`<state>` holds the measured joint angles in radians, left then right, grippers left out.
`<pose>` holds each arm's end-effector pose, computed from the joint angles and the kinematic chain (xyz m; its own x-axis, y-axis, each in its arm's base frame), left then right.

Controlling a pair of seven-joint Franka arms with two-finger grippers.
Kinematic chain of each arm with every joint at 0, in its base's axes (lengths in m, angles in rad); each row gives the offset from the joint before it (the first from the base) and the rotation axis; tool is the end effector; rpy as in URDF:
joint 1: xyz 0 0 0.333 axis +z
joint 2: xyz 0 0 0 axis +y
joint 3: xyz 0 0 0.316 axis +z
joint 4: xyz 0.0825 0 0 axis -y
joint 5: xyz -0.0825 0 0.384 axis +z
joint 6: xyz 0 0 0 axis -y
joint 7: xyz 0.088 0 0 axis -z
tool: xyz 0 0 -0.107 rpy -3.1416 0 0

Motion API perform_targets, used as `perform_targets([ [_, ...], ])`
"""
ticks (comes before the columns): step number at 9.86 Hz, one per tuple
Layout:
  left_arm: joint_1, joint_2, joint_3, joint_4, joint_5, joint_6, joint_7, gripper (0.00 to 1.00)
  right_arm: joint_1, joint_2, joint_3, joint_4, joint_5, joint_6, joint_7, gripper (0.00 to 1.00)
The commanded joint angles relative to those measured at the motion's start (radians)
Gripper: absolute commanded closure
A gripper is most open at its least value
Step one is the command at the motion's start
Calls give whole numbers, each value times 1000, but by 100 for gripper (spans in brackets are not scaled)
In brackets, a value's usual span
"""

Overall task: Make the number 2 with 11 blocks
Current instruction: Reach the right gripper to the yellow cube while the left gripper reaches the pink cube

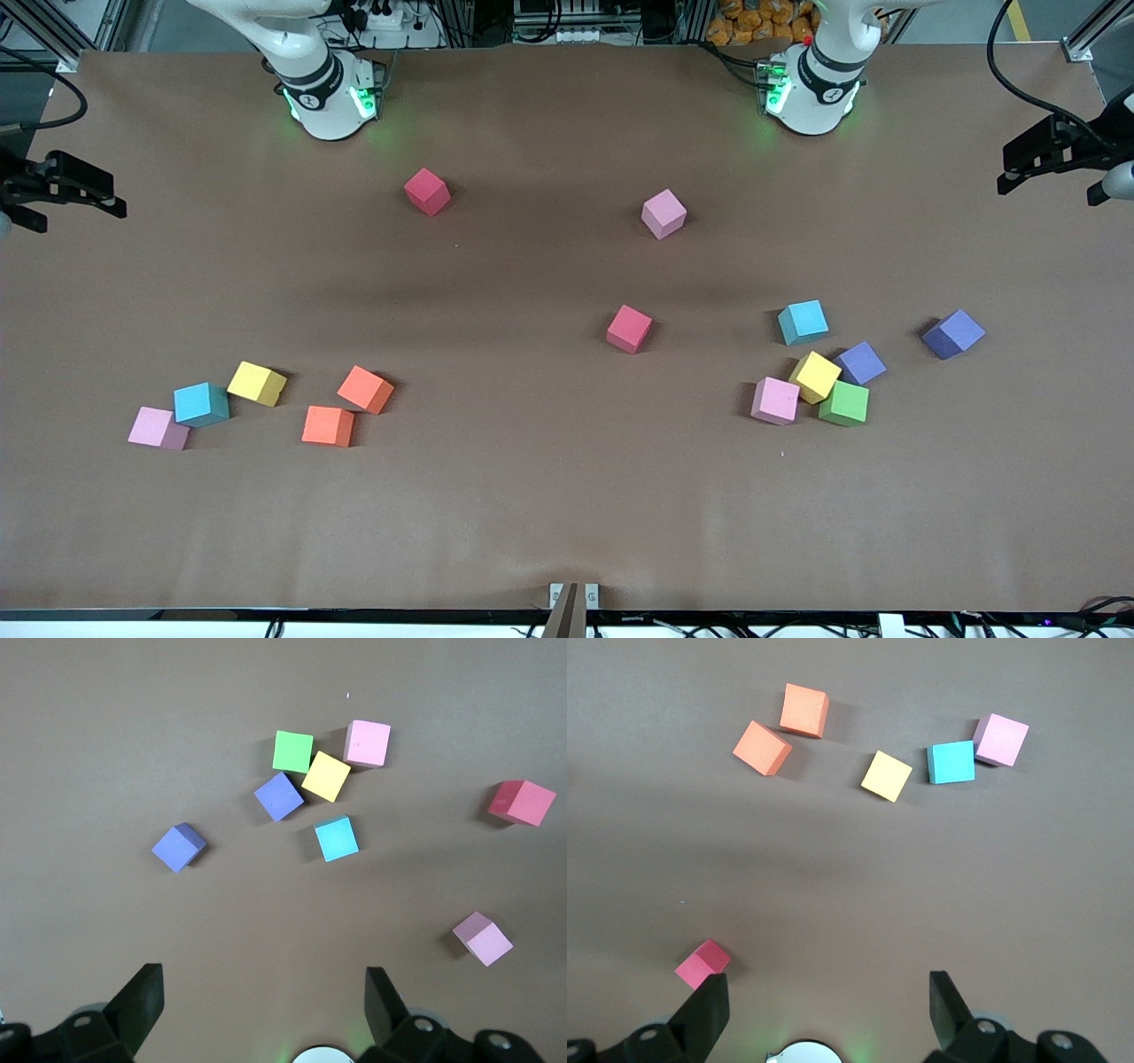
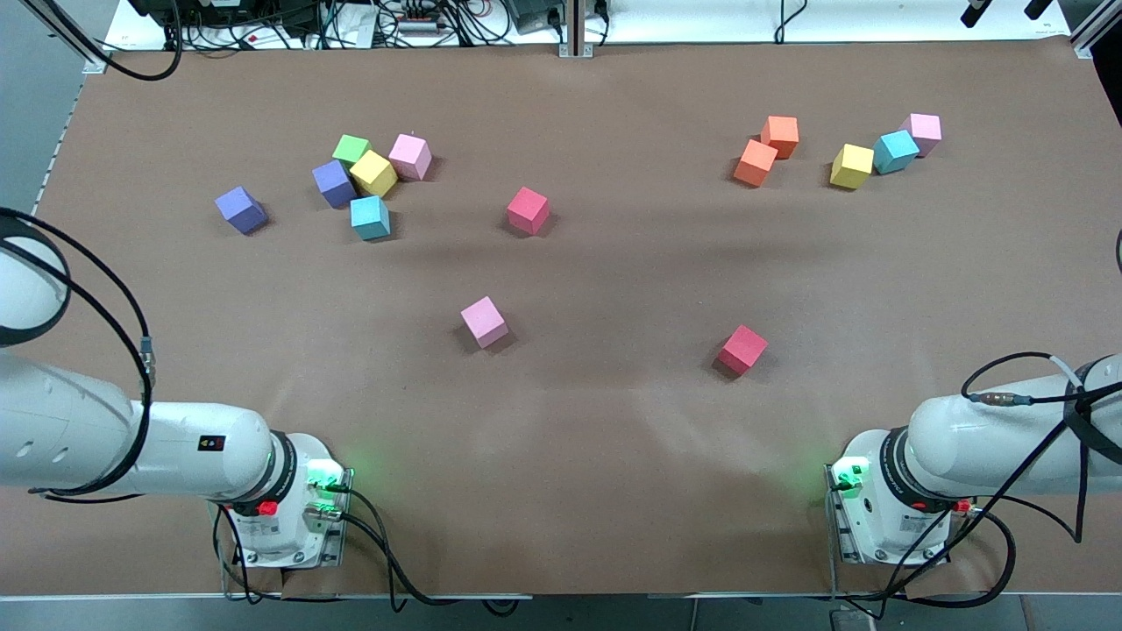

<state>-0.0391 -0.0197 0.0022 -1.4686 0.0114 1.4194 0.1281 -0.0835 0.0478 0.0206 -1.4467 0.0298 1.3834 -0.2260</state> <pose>0.5319 -0.0183 0.6696 0.9862 -0.1625 -0.0307 -0.1628 -0.9866 -0.0074 0.5488 -0.0313 0.6402 0.9806 0.1682 -0.1011 0.1633 -0.9851 -0.0547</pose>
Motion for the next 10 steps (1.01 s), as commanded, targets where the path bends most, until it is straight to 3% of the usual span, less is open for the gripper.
perform_targets([
  [1, -13, -13, 5, -4, 25, 3, -18, 0, -1, 1, 2, 20, -14, -18, -9, 0],
  [4, -19, -9, -17, -54, -13, 53, -18, 0, -4, 4, 2, 20, -7, -18, -10, 0],
  [6, -45, -17, -120, -184, -27, 181, -86, 0, 19, 30, 4, 19, -7, -1, -10, 0],
  [10, -126, -29, -390, -476, -74, 437, -808, 0, 74, 161, 6, 19, 64, 65, -7, 0],
])
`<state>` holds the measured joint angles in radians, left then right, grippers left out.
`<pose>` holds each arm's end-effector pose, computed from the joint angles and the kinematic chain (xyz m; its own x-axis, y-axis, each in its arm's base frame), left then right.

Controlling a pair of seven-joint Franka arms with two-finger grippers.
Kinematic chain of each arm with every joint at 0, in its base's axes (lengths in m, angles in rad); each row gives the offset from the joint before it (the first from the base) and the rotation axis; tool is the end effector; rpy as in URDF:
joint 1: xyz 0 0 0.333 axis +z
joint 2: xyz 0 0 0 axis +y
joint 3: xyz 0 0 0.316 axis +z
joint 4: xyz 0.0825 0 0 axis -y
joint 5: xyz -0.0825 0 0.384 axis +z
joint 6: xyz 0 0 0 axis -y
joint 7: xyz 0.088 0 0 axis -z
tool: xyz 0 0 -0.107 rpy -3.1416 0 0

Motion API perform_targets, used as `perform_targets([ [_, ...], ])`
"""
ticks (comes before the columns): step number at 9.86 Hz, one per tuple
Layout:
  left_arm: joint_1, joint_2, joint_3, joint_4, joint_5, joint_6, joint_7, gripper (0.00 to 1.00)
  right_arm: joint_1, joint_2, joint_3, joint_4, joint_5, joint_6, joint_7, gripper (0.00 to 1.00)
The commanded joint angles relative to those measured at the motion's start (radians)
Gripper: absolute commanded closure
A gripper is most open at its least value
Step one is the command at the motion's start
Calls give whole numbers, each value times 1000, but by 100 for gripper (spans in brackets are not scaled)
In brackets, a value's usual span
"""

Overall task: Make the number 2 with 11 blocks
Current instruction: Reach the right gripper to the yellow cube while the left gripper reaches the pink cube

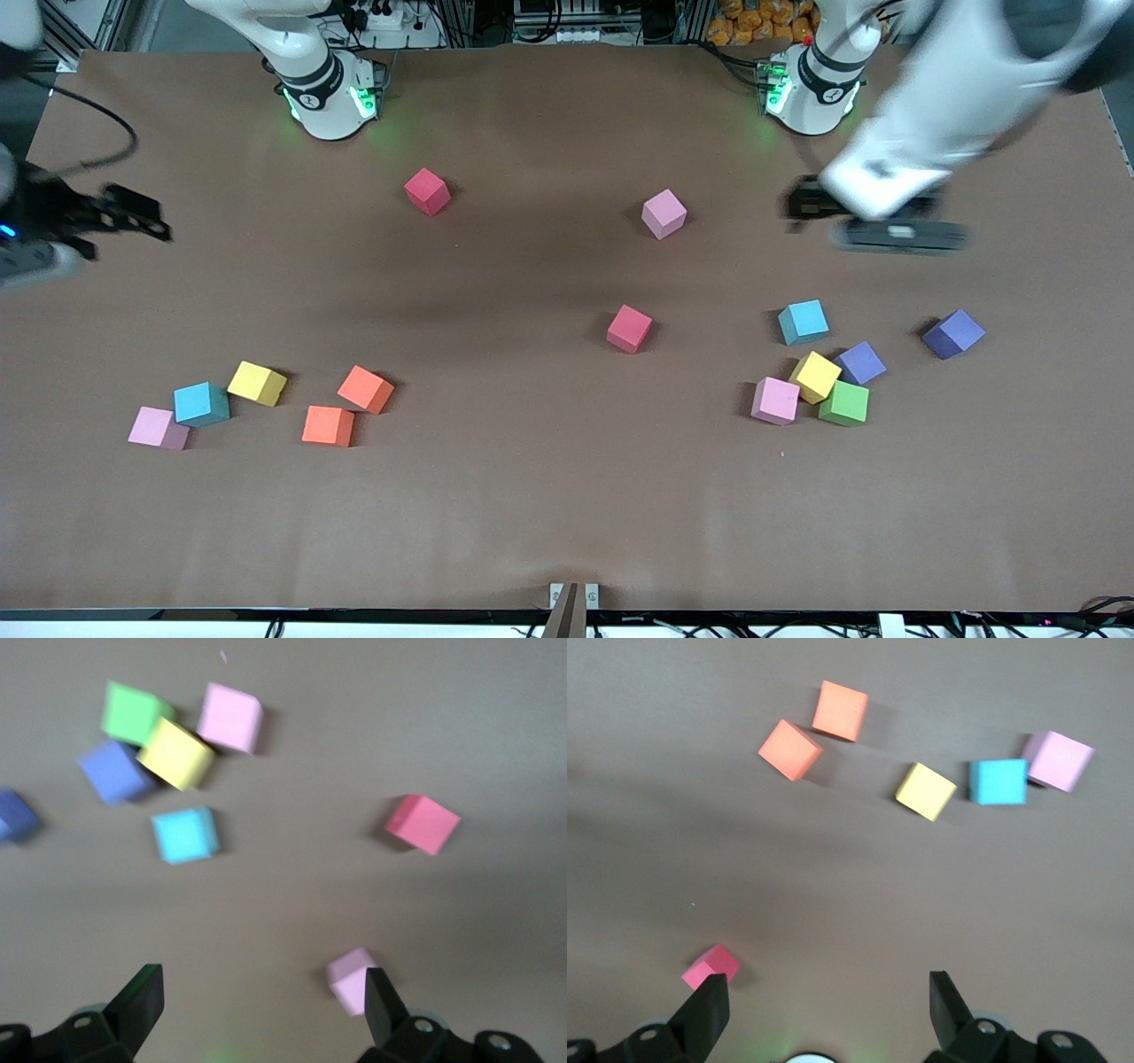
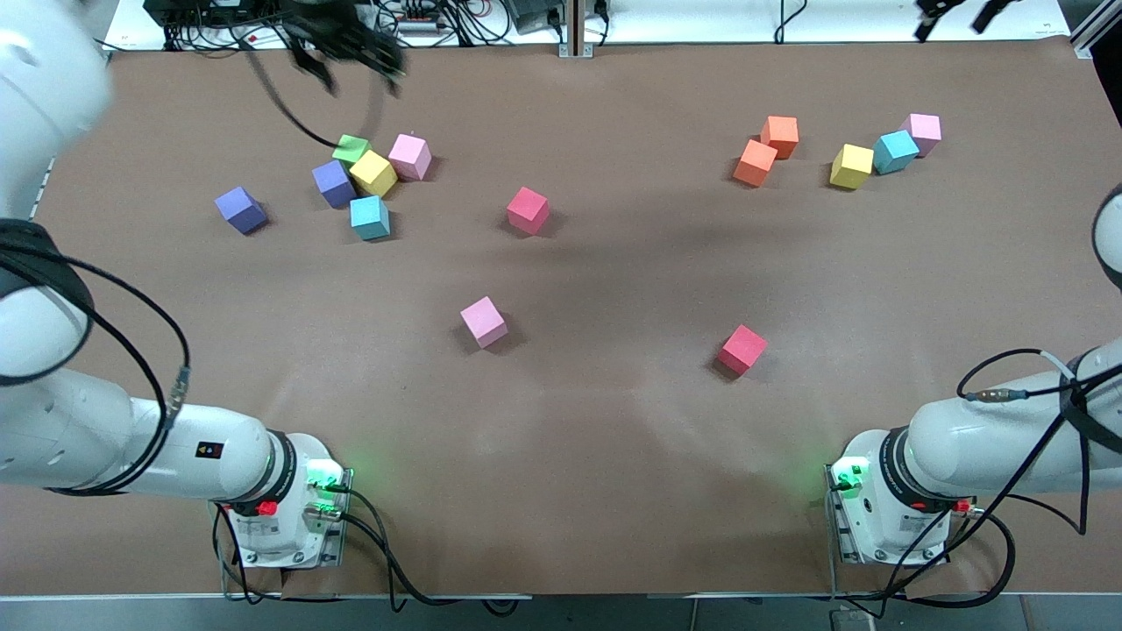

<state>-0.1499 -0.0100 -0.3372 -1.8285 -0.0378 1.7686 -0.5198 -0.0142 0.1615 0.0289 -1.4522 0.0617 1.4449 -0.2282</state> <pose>0.4882 -0.2630 0.5241 0.9973 0.0410 -0.0604 0.0413 -0.9991 0.0038 0.5880 0.0145 0.5776 0.9574 0.2478 -0.1483 0.2343 -0.9667 -0.1024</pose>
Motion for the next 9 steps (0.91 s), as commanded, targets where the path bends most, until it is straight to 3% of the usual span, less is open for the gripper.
perform_targets([
  [1, -19, -38, -112, -177, -31, 165, -260, 0, 5, 68, -4, 23, 52, 15, -5, 0],
  [4, -28, -39, -196, -394, -247, 400, -388, 0, 10, 104, -4, 13, 76, 78, -14, 0],
  [5, -28, -36, -213, -422, -278, 413, -475, 0, 14, 116, -4, 9, 67, 87, -23, 0],
  [6, -25, -38, -274, -466, -280, 443, -500, 0, 23, 136, -4, 9, 55, 88, -23, 0],
  [9, -19, -39, -325, -607, -289, 576, -513, 0, 42, 205, -4, 4, 11, 124, -51, 0],
])
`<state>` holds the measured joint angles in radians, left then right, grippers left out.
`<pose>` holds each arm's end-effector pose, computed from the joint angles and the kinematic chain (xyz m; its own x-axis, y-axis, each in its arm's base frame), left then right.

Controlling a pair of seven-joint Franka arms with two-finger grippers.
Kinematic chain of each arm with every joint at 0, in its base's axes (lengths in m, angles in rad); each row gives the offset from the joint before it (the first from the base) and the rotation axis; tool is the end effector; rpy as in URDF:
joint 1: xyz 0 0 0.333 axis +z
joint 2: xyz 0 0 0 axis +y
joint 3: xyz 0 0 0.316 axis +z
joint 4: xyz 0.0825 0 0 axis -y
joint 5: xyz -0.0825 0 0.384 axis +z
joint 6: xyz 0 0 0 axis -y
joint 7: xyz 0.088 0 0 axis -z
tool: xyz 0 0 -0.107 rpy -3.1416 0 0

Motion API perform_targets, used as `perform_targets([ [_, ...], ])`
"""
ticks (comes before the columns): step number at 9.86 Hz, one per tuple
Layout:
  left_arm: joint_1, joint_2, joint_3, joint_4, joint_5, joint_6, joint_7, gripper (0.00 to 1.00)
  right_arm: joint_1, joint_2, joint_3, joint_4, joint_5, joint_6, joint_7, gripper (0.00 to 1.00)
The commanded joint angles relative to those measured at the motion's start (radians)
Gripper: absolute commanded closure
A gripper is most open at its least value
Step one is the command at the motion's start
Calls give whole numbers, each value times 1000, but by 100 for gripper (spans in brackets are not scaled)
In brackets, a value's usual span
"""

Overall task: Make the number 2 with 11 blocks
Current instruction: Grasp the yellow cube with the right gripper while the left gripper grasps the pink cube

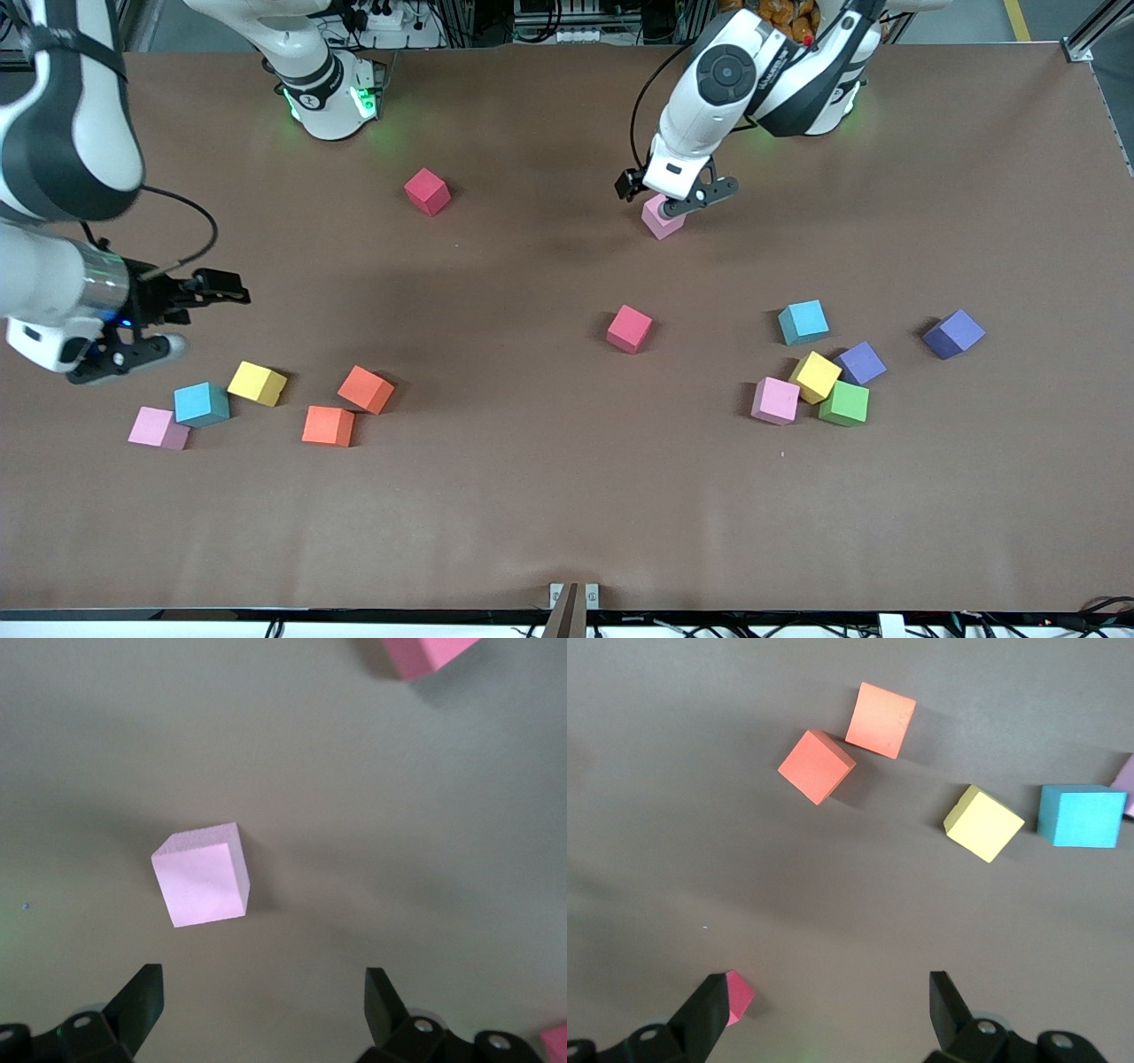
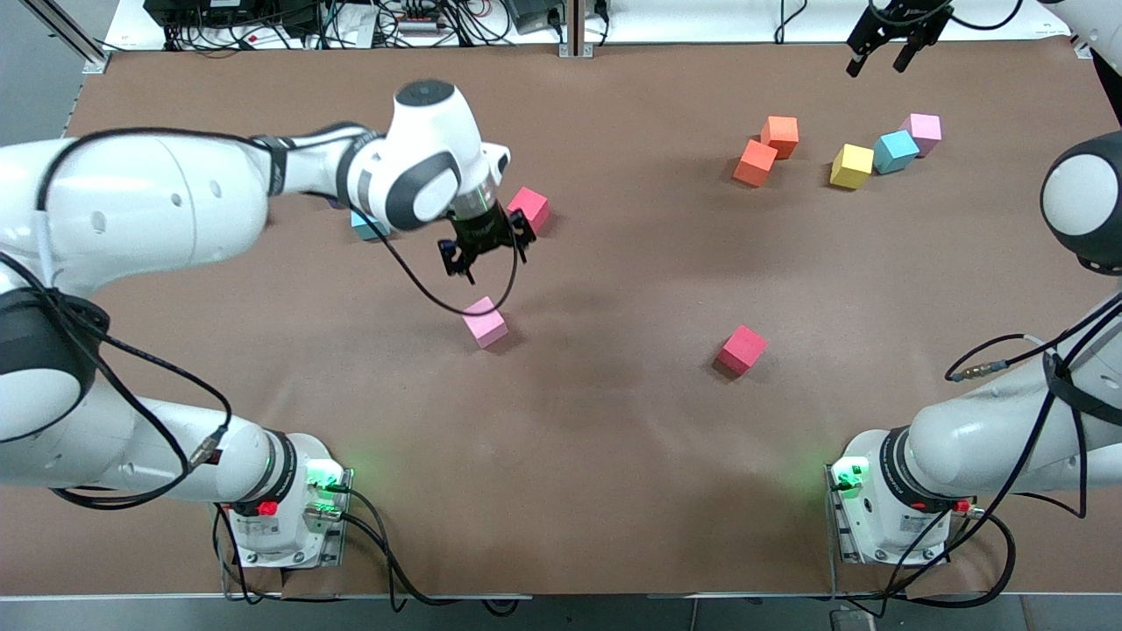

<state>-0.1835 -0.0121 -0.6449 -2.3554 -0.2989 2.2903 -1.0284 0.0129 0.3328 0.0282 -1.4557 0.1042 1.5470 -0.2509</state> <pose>0.3292 -0.3686 0.3290 0.9001 0.3802 -0.2129 0.3970 -0.9169 0.0409 0.6330 0.0351 0.4781 0.9355 0.2884 -0.2039 0.2572 -0.9519 -0.1666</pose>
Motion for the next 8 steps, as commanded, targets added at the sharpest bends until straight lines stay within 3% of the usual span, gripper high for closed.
perform_targets([
  [1, 15, -34, -27, -117, -28, 98, -2, 0, 18, 60, -4, 3, -58, 44, -78, 0],
  [5, 3, 78, -24, -150, -28, 239, 4, 0, -50, 121, -7, -95, -72, 224, -365, 0],
  [8, -2, 127, -18, -153, -26, 267, 2, 0, -85, 195, -7, -100, -77, 329, -588, 0],
])
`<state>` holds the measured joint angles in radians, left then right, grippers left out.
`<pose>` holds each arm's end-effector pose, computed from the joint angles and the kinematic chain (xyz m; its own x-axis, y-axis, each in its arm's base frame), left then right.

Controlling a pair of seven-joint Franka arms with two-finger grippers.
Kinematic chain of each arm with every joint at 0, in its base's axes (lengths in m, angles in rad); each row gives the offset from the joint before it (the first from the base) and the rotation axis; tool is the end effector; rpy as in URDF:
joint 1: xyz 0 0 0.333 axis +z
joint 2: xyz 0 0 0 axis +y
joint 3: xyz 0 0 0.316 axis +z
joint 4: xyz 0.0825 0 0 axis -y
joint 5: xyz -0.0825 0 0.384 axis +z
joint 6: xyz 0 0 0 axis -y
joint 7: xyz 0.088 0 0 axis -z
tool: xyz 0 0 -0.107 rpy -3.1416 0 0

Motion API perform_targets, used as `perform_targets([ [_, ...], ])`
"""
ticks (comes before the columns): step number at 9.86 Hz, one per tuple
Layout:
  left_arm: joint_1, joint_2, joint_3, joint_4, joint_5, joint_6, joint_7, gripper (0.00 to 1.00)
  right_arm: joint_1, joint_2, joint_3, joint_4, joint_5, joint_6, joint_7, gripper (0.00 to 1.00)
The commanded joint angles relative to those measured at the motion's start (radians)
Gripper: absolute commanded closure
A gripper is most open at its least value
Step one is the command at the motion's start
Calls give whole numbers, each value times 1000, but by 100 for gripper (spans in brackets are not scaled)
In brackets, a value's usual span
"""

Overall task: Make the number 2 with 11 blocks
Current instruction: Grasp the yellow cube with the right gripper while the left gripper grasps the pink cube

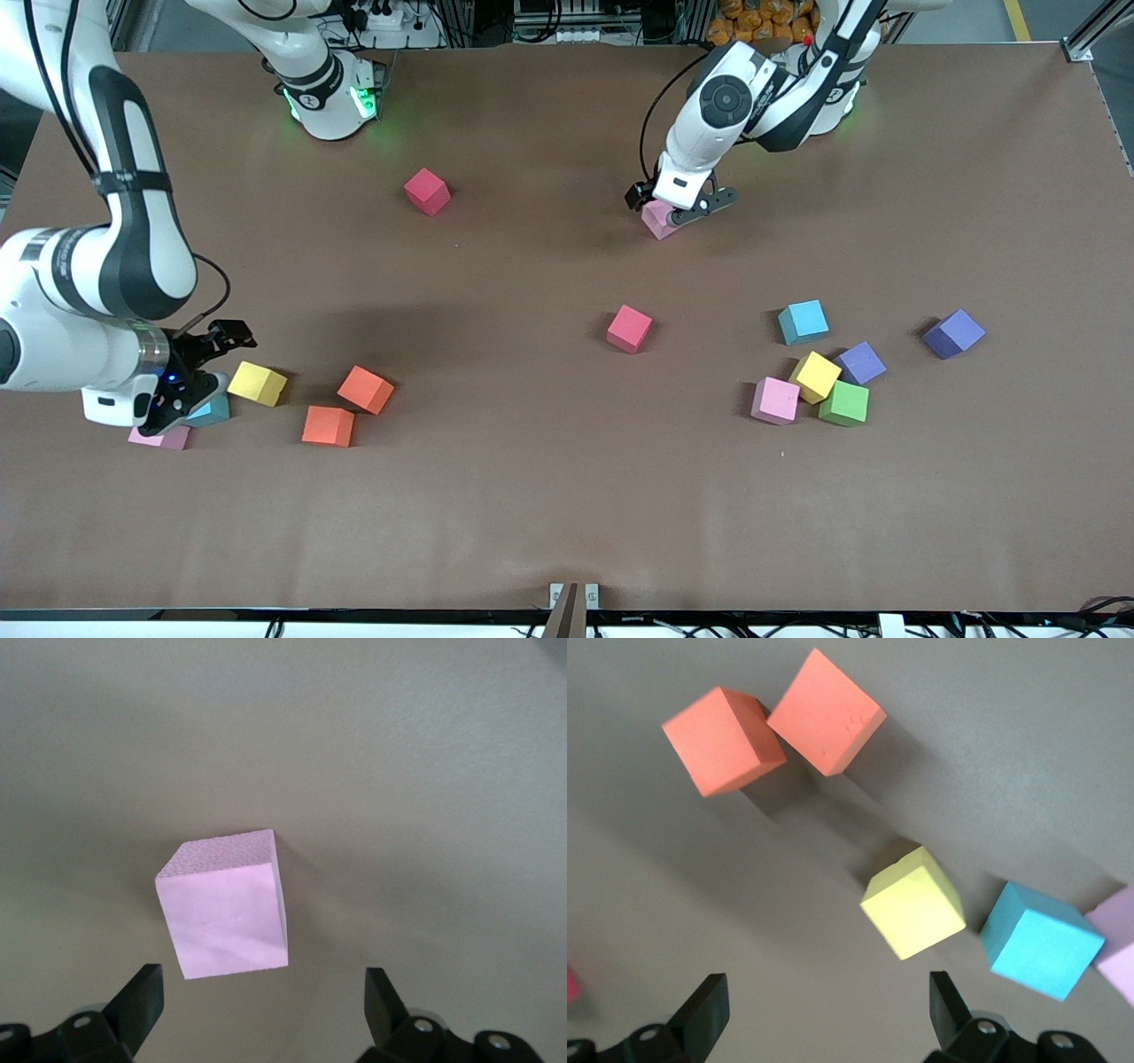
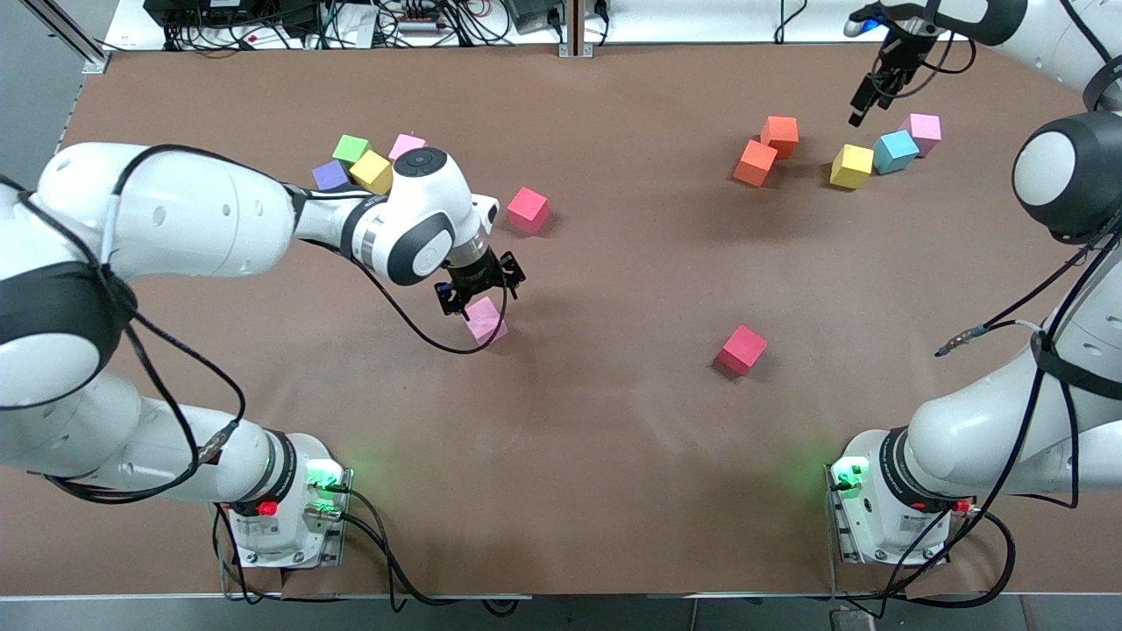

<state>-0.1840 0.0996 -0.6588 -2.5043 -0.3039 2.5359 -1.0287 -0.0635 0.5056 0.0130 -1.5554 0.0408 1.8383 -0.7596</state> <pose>0.3076 -0.3460 0.2482 0.8822 0.4122 -0.2277 0.4317 -0.9011 0.0413 0.6643 -0.0314 0.3378 0.7549 0.6426 -0.1312 0.6187 -0.7641 -0.1829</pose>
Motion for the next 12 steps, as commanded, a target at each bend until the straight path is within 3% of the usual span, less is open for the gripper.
perform_targets([
  [1, -3, 34, -2, -4, -21, 32, -7, 0, -18, 57, 8, 0, -13, 79, -140, 0],
  [4, -17, 64, 19, -13, -20, 53, -7, 0, -61, 132, 8, -26, -7, 208, -350, 0],
  [10, -41, 121, 68, -11, -11, 87, -4, 0, -72, 125, 13, -121, 19, 274, -541, 0],
  [12, -98, 170, 134, -7, -11, 136, -4, 0, -73, 129, 12, -184, 59, 428, -660, 0],
])
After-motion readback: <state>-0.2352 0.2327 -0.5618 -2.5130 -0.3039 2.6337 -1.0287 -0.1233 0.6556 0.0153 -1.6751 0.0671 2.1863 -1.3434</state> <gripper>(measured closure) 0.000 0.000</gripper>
